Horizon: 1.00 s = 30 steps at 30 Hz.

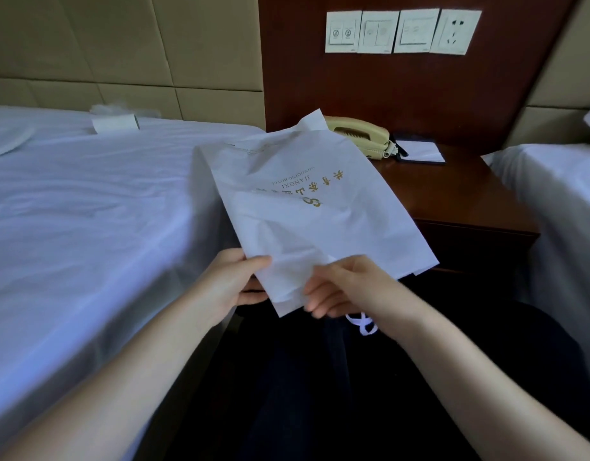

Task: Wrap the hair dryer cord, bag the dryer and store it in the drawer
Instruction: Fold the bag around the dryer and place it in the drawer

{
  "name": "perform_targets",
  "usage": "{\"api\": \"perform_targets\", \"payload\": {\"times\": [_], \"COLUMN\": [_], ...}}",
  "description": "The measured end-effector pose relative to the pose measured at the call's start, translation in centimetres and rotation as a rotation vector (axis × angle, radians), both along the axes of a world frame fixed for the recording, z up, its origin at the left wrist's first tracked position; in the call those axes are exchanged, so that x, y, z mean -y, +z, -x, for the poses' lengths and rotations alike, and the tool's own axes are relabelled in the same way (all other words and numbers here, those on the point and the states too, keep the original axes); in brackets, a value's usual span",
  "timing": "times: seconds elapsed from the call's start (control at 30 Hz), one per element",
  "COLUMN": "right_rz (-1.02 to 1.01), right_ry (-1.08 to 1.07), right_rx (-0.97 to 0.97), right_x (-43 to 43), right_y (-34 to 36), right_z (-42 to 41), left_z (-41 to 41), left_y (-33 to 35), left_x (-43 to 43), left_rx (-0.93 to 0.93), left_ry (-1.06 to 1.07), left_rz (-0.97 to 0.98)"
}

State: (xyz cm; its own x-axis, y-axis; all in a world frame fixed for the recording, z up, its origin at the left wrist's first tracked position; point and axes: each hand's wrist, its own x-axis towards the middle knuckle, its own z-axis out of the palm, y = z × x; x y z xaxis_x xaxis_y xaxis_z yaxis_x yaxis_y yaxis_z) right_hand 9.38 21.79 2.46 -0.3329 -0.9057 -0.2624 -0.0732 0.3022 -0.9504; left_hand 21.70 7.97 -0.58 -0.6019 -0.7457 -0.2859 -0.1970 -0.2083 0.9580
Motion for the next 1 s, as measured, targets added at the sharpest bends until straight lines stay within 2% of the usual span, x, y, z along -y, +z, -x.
{"api": "perform_targets", "payload": {"times": [0.13, 0.2, 0.27, 0.33, 0.4, 0.47, 0.57, 0.67, 0.77, 0.83, 0.93, 1.0], "right_rz": [0.002, 0.009, 0.038, 0.054, -0.043, -0.177, -0.261, -0.222, -0.267, -0.235, -0.111, -0.014], "right_ry": [-0.118, -0.165, -0.252, -0.371, -0.455, -0.47, -0.522, -0.604, -0.593, -0.544, -0.538, -0.544], "right_rx": [-0.149, -0.183, -0.272, -0.531, -0.869, -0.977, -0.842, -0.682, -0.497, -0.428, -0.324, -0.197], "right_x": [-0.3, -0.4, -0.2, 0.2, 0.4, 0.5, 0.5, 0.5, 0.4, 0.1, -0.4, -0.7], "right_y": [0.1, -0.4, -1.2, -2.3, -3.5, -4.7, -6.1, -6.1, -5.9, -6.1, -6.4, -6.4], "right_z": [3.3, 4.6, 6.3, 8.6, 10.9, 12.6, 14.1, 15.3, 16.4, 16.9, 17.2, 17.2], "left_z": [0.7, 1.5, 2.1, 2.5, 2.7, 2.6, 2.0, 0.7, -0.4, -1.0, -1.4, -0.9], "left_y": [-1.7, -1.8, -1.7, -1.8, -2.3, -3.0, -4.2, -4.6, -4.7, -4.6, -3.2, -2.1], "left_x": [0.0, 0.3, 1.1, 1.8, 2.3, 2.4, 2.4, 2.6, 3.8, 4.6, 5.5, 6.6], "left_rx": [0.065, 0.006, -0.077, -0.127, -0.1, -0.073, -0.035, -0.021, 0.207, 0.287, 0.138, 0.136], "left_ry": [0.099, 0.216, 0.282, 0.298, 0.319, 0.352, 0.353, 0.251, 0.051, 0.036, 0.208, 0.196], "left_rz": [0.047, 0.084, 0.026, -0.031, 0.005, 0.093, 0.269, 0.393, 0.677, 0.859, 1.062, 1.199]}}
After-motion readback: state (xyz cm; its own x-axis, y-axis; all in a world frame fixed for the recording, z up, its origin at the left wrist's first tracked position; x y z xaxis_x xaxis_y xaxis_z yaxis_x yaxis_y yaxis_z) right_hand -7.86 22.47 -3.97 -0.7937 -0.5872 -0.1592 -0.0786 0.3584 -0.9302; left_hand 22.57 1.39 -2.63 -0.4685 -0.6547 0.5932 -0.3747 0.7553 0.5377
